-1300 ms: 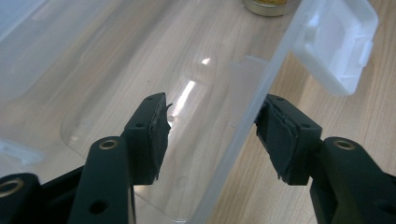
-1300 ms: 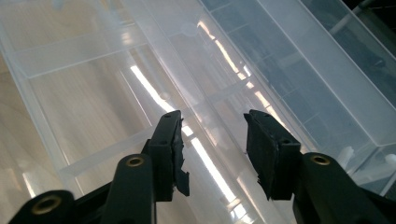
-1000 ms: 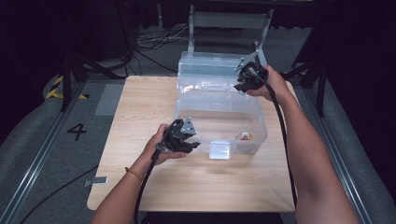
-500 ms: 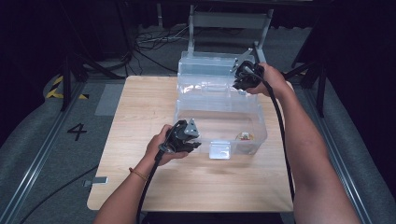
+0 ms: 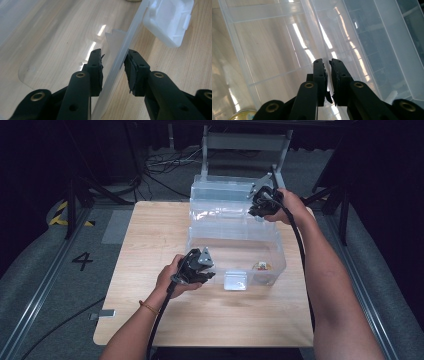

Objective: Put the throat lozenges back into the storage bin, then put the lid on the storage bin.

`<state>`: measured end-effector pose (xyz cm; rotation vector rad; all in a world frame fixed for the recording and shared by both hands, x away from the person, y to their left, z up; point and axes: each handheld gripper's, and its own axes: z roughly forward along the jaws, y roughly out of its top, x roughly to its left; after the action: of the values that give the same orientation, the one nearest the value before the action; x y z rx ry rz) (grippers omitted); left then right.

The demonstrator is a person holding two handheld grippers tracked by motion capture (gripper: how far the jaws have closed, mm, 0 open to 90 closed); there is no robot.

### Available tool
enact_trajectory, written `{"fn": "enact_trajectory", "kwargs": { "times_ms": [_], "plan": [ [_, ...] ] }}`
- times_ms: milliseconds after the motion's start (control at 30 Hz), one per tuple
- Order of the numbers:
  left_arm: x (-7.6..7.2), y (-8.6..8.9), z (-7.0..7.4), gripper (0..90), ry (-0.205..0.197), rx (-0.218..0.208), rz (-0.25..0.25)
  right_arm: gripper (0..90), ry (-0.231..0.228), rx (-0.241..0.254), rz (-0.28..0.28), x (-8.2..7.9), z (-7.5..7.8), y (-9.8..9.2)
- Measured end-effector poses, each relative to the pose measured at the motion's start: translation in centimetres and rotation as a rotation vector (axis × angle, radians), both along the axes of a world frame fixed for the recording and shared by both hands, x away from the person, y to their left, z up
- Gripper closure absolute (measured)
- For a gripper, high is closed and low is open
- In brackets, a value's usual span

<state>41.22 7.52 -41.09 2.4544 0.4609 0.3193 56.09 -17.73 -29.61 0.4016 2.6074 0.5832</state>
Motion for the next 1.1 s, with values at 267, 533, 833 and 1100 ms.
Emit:
{"fn": "enact_trajectory", "kwargs": {
  "times_ms": [267,533,833,1100],
  "plan": [
    [0.2,0.1,0.0,68.6,0.017,-0.013,0.002,84.8,-0.013,0.005,0.016,-0.6,0.1,-0.1],
    [0.1,0.0,0.0,68.0,0.015,-0.014,0.014,85.6,-0.023,-0.013,0.022,-1.4,0.4,0.3],
    [0.1,0.0,0.0,67.3,0.012,-0.014,0.018,86.0,-0.028,-0.015,0.050,-3.3,0.9,0.2],
    [0.2,0.0,-0.1,67.0,0.017,-0.015,0.009,85.4,-0.054,-0.033,0.039,-5.5,1.0,0.6]
  ]
}}
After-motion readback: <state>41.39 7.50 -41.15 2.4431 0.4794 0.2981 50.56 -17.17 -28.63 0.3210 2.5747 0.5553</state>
